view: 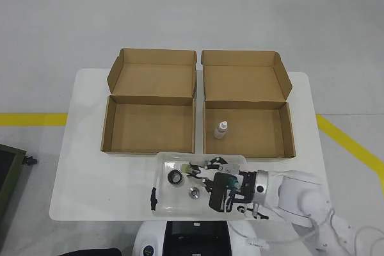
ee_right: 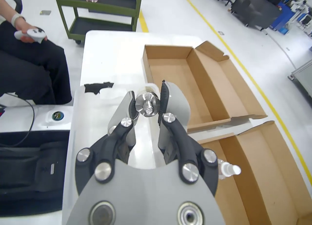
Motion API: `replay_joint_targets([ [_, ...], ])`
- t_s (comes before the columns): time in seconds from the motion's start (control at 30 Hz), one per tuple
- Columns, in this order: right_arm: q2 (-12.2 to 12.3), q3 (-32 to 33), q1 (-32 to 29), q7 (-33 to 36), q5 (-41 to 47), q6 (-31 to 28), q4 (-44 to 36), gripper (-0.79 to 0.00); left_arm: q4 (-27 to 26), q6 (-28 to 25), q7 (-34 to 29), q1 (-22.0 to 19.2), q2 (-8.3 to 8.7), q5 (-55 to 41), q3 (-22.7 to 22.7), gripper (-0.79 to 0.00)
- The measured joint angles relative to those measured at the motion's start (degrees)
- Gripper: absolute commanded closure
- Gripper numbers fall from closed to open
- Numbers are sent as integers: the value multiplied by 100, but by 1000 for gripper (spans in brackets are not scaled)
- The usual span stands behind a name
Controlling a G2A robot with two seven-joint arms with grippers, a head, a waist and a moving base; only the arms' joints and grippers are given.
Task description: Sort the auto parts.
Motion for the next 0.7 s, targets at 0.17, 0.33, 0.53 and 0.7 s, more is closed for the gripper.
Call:
replay_joint_targets([
  [0.17,-33,110,83,-919,-79,376,-75,0,0,0,0,0,0,0,0,-785],
  [0.33,-74,213,205,-1614,-132,835,-155,0,0,0,0,0,0,0,0,-785],
  [0.53,-120,345,382,-2232,-229,1339,-234,0,0,0,0,0,0,0,0,-785],
  [0.7,-144,528,492,-2666,-214,1574,-323,0,0,0,0,0,0,0,0,-785],
])
